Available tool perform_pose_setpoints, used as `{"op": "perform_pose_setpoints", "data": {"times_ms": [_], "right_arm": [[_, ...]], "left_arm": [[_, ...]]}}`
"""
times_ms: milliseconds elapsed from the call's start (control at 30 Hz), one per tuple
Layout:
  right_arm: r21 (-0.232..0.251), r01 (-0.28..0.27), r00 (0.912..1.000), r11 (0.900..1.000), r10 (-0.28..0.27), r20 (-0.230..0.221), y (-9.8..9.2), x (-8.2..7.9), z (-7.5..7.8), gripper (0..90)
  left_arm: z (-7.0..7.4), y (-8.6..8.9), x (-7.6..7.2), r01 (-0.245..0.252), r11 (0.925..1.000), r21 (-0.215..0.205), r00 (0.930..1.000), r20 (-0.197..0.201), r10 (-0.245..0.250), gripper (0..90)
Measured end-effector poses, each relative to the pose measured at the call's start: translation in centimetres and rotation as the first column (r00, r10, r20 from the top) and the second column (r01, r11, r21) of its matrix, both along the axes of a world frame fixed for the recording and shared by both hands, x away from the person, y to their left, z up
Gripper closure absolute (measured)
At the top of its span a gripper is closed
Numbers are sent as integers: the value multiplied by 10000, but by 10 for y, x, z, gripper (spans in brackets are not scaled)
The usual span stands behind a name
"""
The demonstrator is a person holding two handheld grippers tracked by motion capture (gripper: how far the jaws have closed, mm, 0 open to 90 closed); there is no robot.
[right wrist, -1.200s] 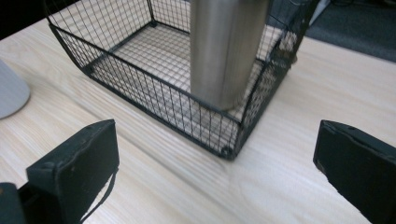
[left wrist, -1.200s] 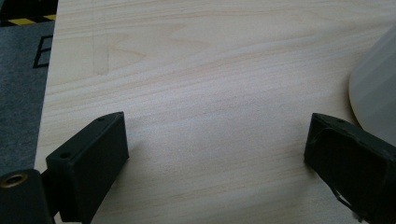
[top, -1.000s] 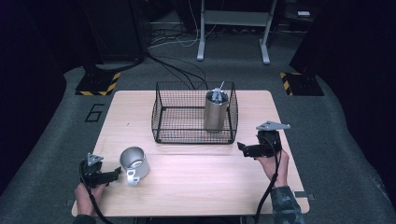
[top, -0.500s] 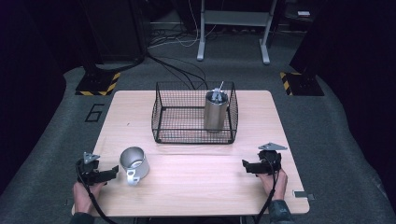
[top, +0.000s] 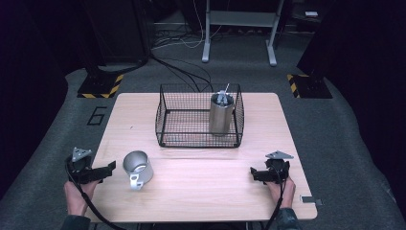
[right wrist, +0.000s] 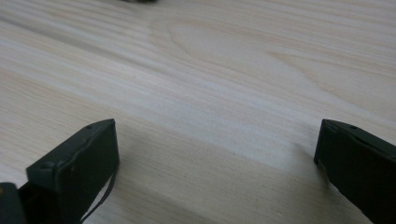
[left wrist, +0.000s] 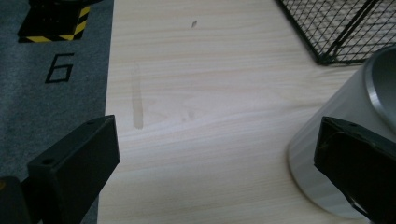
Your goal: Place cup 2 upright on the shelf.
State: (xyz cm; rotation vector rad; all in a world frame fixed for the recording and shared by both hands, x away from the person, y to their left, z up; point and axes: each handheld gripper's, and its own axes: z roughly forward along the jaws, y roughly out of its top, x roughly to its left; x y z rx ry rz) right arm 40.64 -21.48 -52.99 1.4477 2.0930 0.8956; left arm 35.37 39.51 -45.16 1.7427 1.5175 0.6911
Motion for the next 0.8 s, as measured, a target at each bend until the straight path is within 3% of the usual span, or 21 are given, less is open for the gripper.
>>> {"op": "perform_pose_setpoints", "data": {"times_ms": [233, 433, 567, 800], "right_arm": [[-22, -2, 10000, 10000, 2, -8, 0, -1, 0, 0], [-41, -36, 10000, 10000, 36, -26, 0, 0, 0, 0], [-9, 3, 10000, 10000, -3, -8, 0, 0, 0, 0], [-13, 2, 10000, 10000, -2, -5, 0, 0, 0, 0]], "left_arm": [[29, -26, -8, 604, 9980, -194, 9959, 692, -589, 0], [43, -53, -4, 975, 9950, -214, 9947, 352, -967, 0], [42, -73, -1, 1370, 9903, -214, 9904, 205, -1365, 0], [24, -94, 6, 1666, 9860, -89, 9859, -117, -1667, 0]]}}
